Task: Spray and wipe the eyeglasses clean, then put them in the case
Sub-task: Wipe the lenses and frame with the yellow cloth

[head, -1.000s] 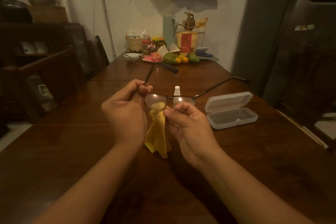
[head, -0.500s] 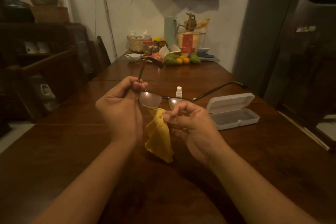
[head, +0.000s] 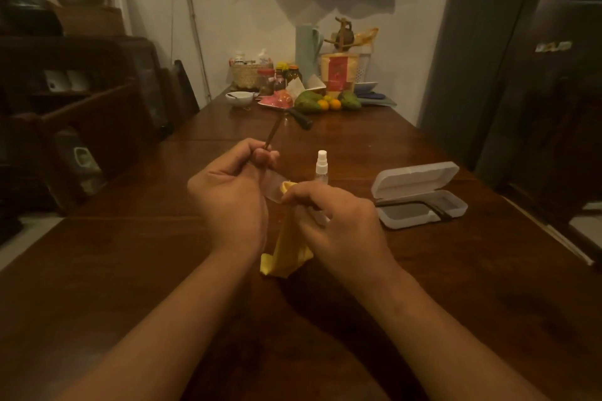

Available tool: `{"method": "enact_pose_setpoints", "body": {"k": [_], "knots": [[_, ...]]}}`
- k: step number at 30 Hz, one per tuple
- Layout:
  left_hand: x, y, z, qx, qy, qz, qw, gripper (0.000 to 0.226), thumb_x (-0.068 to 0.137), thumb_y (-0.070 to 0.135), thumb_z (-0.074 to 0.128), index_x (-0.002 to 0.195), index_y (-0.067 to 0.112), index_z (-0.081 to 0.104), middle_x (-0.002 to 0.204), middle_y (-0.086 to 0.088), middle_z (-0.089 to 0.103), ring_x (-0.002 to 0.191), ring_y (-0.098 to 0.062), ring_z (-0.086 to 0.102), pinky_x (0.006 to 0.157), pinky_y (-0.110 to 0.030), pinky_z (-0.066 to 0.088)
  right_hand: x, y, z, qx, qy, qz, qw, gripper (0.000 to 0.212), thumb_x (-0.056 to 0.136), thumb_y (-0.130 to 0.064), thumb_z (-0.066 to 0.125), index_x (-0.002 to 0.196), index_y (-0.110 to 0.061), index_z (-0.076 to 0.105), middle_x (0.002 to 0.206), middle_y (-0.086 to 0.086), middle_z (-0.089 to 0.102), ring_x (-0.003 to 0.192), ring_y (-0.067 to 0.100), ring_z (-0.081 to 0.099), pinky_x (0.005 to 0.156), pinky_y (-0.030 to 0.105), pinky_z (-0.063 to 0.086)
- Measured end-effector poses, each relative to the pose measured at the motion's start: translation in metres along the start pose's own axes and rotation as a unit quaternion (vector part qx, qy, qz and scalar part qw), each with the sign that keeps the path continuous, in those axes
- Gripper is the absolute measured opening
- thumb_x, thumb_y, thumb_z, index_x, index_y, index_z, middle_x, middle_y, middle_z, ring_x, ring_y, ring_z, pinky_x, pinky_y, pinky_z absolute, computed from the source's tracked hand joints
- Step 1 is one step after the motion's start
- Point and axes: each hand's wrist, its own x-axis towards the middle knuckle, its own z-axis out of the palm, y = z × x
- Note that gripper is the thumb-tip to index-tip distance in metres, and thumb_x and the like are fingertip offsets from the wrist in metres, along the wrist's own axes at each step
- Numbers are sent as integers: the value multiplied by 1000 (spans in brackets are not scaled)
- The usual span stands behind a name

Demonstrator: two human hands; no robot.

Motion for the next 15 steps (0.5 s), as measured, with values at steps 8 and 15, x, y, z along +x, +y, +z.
{"method": "enact_pose_setpoints", "body": {"k": [8,15], "knots": [[0,-4,-1,-26,-6,-29,999,48,84,-11,58,68,29,78,68,8,70,73,-11,69,75,-28,56,3,2,-7,55,-40,-35,997,30,89,-2,69,114,-18,68,110,-4,70,103,8,66,87,28,57],[9,-7,-5,-6,2,-24,1000,40,83,-8,62,71,27,78,69,7,72,72,-12,70,71,-25,55,3,2,-17,161,11,50,986,27,87,0,68,90,-26,70,95,-11,70,97,7,68,79,28,60]]}}
